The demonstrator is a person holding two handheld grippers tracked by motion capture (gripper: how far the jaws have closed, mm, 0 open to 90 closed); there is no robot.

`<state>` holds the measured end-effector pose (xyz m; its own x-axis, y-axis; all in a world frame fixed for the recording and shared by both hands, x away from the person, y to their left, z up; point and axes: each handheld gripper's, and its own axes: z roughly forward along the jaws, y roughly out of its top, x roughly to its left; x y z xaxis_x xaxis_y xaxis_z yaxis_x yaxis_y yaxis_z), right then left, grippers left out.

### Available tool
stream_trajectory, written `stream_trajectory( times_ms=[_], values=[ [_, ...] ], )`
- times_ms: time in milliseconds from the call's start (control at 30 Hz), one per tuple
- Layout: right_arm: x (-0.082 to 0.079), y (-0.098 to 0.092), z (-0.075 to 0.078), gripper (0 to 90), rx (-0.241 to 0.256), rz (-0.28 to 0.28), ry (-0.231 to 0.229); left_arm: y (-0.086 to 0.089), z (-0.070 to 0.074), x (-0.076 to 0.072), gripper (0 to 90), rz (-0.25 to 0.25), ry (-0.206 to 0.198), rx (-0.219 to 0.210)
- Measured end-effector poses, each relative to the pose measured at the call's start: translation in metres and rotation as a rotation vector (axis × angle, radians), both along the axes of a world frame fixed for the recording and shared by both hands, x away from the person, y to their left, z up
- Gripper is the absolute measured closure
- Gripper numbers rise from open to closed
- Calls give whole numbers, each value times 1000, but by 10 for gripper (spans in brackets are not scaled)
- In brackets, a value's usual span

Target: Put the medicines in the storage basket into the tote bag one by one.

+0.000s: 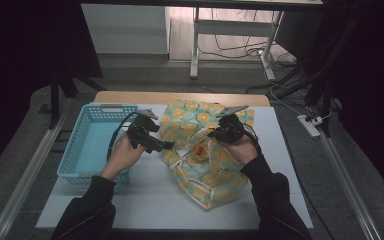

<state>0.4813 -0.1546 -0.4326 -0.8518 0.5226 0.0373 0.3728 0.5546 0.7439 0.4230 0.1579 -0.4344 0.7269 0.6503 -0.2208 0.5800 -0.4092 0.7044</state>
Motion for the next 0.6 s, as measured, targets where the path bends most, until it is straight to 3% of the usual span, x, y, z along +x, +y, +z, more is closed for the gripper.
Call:
stream_trajectory(
  times_ms=[200, 333, 467, 600],
  values=[
    [0, 0, 1, 889, -3, 0, -2, 34, 4, -6, 16, 66, -18, 27],
    [0, 0, 1, 890, -5, 0, -1, 58, 4, -9, 6, 98, -17, 14],
    [0, 2, 0, 890, -5, 3, -2, 76, 1, -9, 0, 153, -23, 83],
    [0, 2, 0, 890, -3, 4, -2, 91, -5, -7, 0, 206, -1, 97]
  ],
)
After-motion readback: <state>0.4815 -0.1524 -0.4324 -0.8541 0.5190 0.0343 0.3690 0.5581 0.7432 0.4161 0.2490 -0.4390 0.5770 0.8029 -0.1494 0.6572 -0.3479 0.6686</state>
